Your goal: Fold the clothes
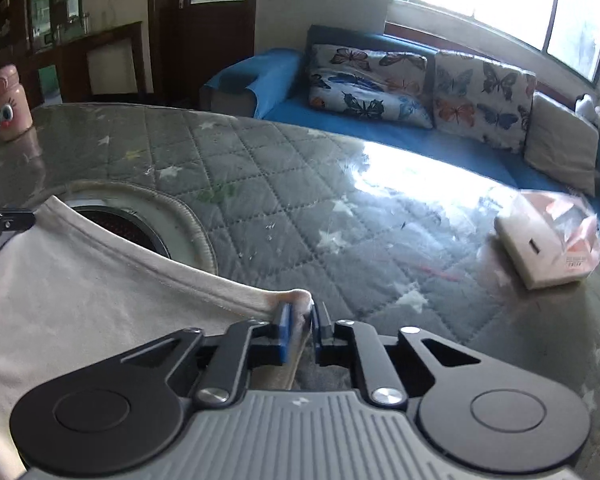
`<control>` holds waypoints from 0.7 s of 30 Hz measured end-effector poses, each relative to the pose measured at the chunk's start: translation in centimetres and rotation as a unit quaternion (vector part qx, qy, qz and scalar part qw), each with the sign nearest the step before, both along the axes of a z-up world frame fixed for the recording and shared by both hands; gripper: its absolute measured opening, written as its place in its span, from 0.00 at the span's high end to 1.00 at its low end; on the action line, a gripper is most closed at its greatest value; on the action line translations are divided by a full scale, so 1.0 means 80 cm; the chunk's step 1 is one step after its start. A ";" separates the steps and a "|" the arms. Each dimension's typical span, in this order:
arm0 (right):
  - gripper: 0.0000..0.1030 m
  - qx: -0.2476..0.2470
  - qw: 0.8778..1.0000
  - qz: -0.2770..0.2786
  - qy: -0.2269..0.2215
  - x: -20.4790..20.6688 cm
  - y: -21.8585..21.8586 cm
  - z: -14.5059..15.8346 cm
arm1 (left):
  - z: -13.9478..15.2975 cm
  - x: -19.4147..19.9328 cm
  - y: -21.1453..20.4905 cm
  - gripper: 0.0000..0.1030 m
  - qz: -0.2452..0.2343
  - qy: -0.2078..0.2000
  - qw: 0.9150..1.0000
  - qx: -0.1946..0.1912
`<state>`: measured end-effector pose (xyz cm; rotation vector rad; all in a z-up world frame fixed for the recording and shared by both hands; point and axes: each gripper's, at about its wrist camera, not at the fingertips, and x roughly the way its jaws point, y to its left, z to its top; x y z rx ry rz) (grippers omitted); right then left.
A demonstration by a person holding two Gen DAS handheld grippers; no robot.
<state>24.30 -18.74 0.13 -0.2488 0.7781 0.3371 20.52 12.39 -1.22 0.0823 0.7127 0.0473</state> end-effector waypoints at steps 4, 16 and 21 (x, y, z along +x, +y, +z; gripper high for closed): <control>0.85 -0.006 0.999 0.030 -0.027 -0.038 0.004 0.022 | 0.009 -0.011 -0.001 0.88 -0.005 -0.002 1.000 -0.002; 0.75 0.050 0.959 0.278 0.037 -0.227 0.042 0.062 | 0.022 -0.055 -0.089 0.88 -0.154 0.019 0.987 -0.034; 0.73 0.047 0.945 0.319 0.059 -0.259 0.061 0.048 | 0.006 -0.055 -0.097 0.88 -0.162 0.038 0.985 -0.049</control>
